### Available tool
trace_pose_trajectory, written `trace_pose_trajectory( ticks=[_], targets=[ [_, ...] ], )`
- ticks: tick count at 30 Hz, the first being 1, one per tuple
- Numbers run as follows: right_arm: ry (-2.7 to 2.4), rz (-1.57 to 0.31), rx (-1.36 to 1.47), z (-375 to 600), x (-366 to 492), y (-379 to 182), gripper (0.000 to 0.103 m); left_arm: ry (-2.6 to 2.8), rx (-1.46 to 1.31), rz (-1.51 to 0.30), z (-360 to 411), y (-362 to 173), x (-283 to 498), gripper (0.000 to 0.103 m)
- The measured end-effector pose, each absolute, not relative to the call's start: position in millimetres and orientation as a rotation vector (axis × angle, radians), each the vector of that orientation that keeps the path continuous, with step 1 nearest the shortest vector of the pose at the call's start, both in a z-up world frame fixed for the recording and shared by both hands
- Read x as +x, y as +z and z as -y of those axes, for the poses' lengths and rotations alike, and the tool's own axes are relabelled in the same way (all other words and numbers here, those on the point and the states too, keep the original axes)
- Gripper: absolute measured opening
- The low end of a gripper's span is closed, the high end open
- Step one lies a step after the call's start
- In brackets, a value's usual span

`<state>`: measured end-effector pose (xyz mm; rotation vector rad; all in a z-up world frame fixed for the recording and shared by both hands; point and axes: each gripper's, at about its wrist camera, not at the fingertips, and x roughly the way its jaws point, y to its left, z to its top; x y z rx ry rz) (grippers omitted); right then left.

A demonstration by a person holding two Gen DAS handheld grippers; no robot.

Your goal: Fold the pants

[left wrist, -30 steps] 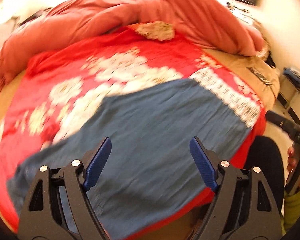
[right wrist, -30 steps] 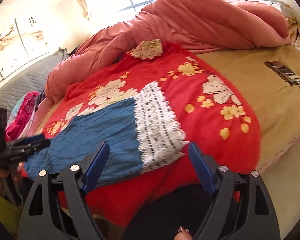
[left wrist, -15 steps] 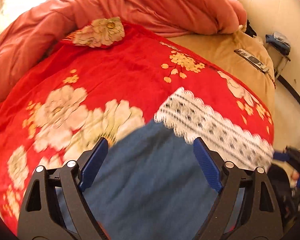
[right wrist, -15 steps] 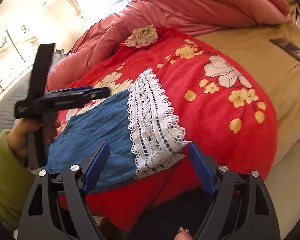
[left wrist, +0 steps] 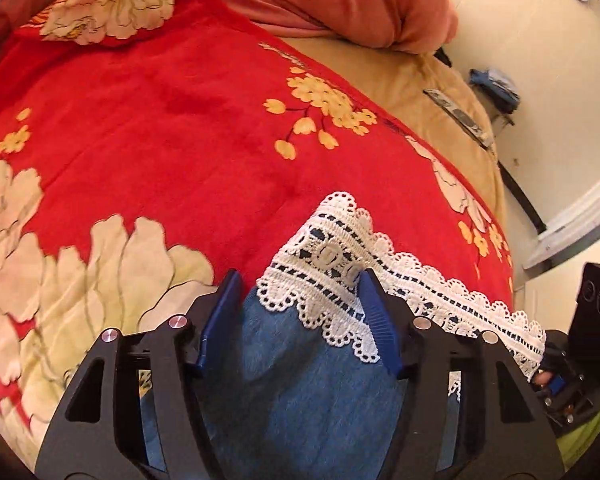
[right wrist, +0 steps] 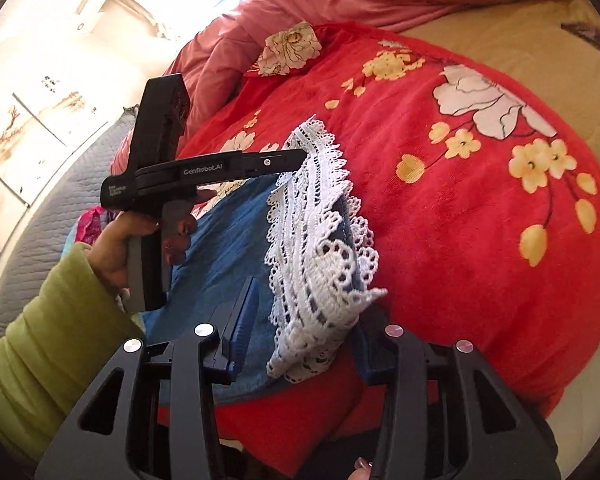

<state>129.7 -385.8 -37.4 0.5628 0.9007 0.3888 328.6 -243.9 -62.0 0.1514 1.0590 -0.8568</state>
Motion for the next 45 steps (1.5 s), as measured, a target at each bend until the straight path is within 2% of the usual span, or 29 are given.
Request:
trace_pose_trajectory(
  ticks=[2,3,4,5,6,8,10,23,34,39,41,45],
  targets=[
    [0.394,-0.903,0.574,386,131,-38,0.03,-0.876,0.139,-1.067,244,-64,330,0.049],
    [0.396,-0.904,0.579,387,131,-39,0.029,-0.891,0.128,-1.07,244,-65,331,0.045],
    [0.402,-0.901,0.588,387,131,-39,0.025,-0.906,0.108,-1.075,243,-64,331,0.036],
    [0.405,-0.896,0.596,388,131,-38,0.023,-0.904,0.1,-1.076,242,-63,331,0.033],
    [0.404,-0.889,0.598,388,130,-37,0.022,-0.895,0.095,-1.081,242,-63,331,0.031],
    [0.406,-0.865,0.582,387,128,-32,0.018,-0.896,0.099,-1.062,241,-59,327,0.019],
    [0.411,-0.823,0.552,382,124,-23,0.018,-0.908,0.086,-1.037,237,-52,324,0.014],
    [0.56,-0.658,0.345,313,100,49,0.018,-0.99,-0.055,-0.842,155,17,292,0.014],
    [0.736,-0.756,0.154,203,94,38,0.018,-0.852,-0.102,-0.871,57,-3,258,0.014],
    [0.752,-0.814,-0.034,159,92,12,0.018,-0.757,-0.249,-0.919,18,-16,255,0.028],
    [0.757,-0.812,-0.108,145,85,5,0.018,-0.757,-0.402,-0.919,-7,-21,254,0.045],
    [0.773,-0.79,-0.233,120,72,-5,0.026,-0.748,-0.606,-0.936,-38,-27,256,0.064]
  ],
)
